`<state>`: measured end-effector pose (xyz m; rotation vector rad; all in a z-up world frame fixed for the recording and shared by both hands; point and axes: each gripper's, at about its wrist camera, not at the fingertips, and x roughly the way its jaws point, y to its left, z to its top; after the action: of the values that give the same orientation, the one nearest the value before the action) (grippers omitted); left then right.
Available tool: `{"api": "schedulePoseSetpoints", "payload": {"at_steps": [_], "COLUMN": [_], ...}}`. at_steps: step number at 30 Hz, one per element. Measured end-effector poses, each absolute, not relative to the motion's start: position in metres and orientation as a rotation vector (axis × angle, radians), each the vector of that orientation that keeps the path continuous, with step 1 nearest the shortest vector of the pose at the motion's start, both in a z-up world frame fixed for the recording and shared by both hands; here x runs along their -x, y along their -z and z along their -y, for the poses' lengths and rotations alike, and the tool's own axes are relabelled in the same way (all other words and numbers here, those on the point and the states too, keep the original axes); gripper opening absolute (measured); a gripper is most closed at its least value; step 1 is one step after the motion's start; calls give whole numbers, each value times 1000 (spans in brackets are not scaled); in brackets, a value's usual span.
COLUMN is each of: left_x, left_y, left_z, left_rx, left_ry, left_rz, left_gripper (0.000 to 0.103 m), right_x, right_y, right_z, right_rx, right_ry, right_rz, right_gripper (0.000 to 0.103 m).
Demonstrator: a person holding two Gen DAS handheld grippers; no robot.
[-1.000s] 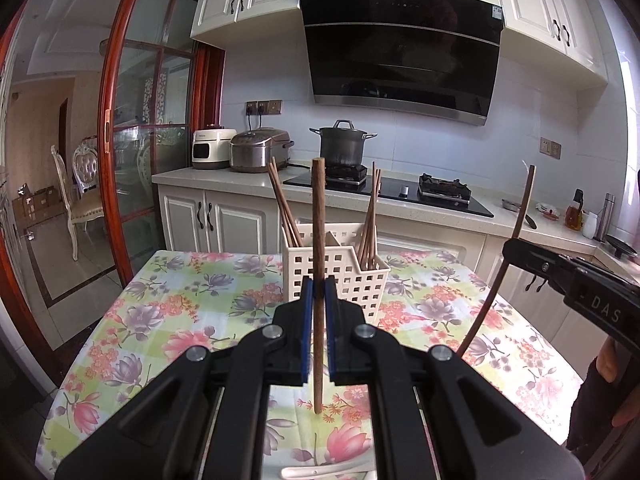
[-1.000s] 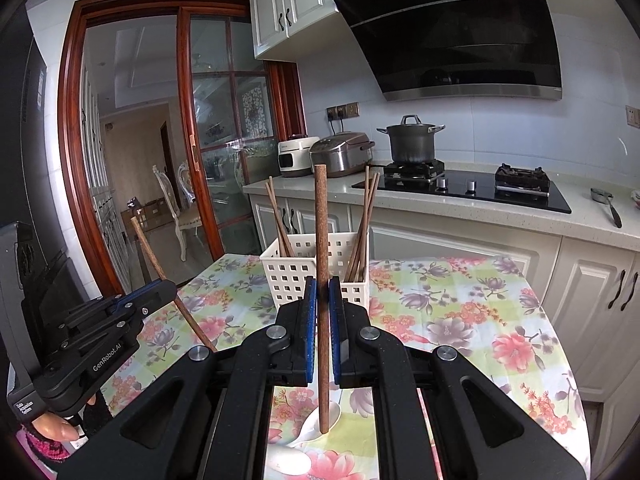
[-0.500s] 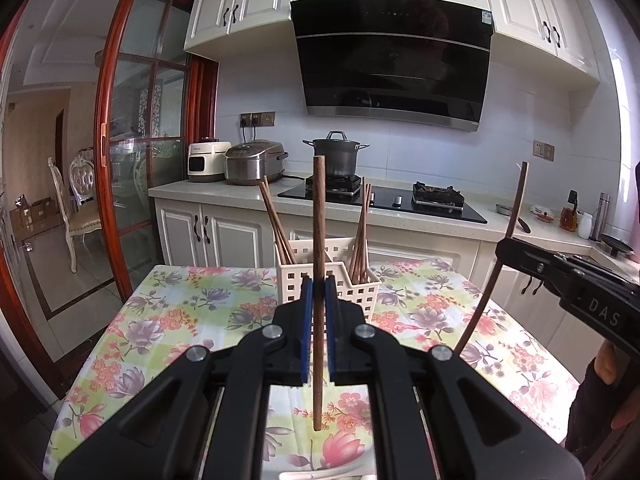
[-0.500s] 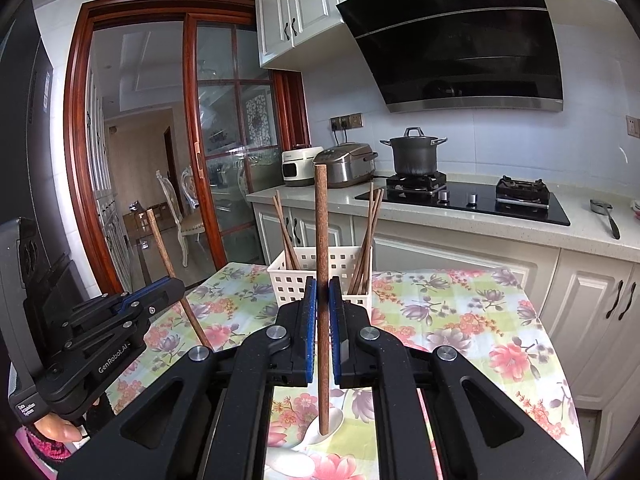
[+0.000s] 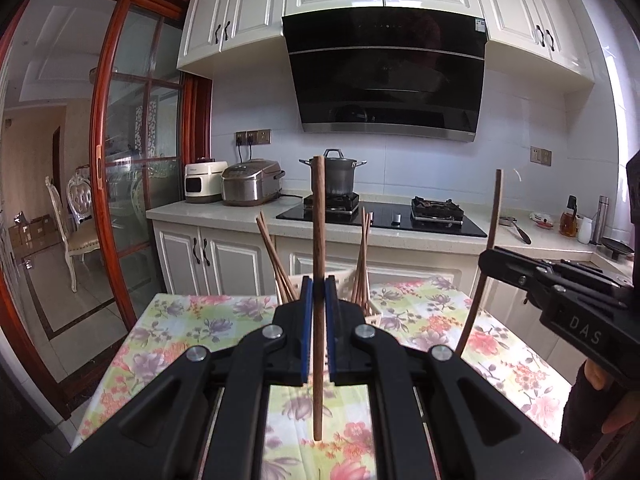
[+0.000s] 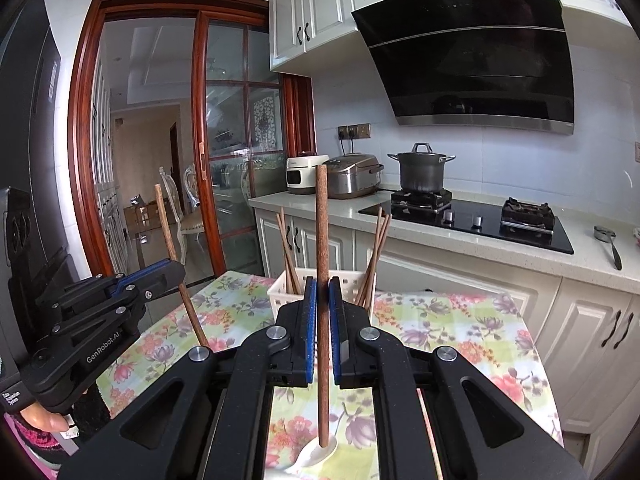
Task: Organize utensils
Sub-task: 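Lift the chopstick upright with the right tool and carry it over the caddy, then lower the chopstick into the caddy and open the right tool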
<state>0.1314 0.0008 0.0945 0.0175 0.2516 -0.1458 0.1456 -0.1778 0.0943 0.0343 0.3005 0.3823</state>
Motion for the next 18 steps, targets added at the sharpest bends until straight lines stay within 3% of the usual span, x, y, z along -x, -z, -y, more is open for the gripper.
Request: {"api": "schedulePoseSetpoints", "payload": {"at_steps": [18], "left_x": [-255], "left_y": [-187], "left_z": [-3], "left_rx": [7], "left_ry": [114], "left_rz": [-211], "left_gripper": [6], "right_x": [-276], "right_y": [-143], "right_z": [167], "right_rx": [-86], "right_ry": [-331], "right_rz": [-302], "right_gripper": [7]}}
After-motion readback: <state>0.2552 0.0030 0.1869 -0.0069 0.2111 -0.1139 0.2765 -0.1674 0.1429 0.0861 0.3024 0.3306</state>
